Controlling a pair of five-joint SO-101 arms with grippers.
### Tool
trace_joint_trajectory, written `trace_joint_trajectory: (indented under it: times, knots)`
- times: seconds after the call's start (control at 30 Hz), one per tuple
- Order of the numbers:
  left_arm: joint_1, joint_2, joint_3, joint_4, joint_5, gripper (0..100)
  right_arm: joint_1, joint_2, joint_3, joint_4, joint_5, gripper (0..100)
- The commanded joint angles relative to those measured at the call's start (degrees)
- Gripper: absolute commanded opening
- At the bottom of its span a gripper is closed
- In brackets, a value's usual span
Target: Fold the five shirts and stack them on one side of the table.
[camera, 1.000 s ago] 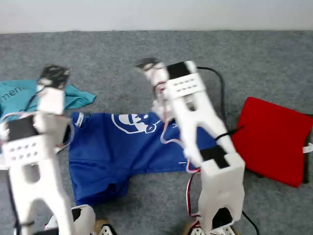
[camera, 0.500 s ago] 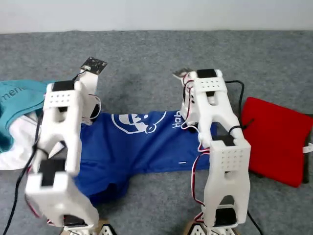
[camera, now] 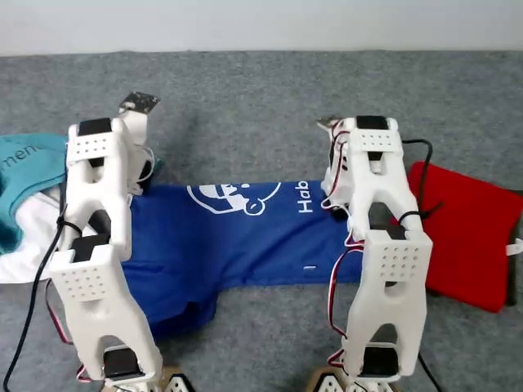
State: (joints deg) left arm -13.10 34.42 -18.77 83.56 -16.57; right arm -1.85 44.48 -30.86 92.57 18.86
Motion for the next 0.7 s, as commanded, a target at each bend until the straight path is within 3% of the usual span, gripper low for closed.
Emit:
trace_joint_trajectory:
  times: [0.0, 0.2, 0.43, 0.67]
  knots:
    - [-0.4, -4.4, -6.1, 4.0, -0.2, 1, -0.8, -4.0, -6.7, 3.4, 0.1, 1.0]
    - [-1.8, -13.8, -8.4, 9.6, -0.2, 1, -5.5, -9.5, -13.2, 9.5, 0.3, 1.0]
    - [-8.2, -21.2, -8.1, 11.5, -2.0, 1, -13.0, -15.6, -13.3, 10.3, 0.4, 1.0]
    - [-13.4, -24.3, -8.7, 15.2, -3.7, 1, -24.0, -24.7, 2.8, 10.0, 7.5, 1.0]
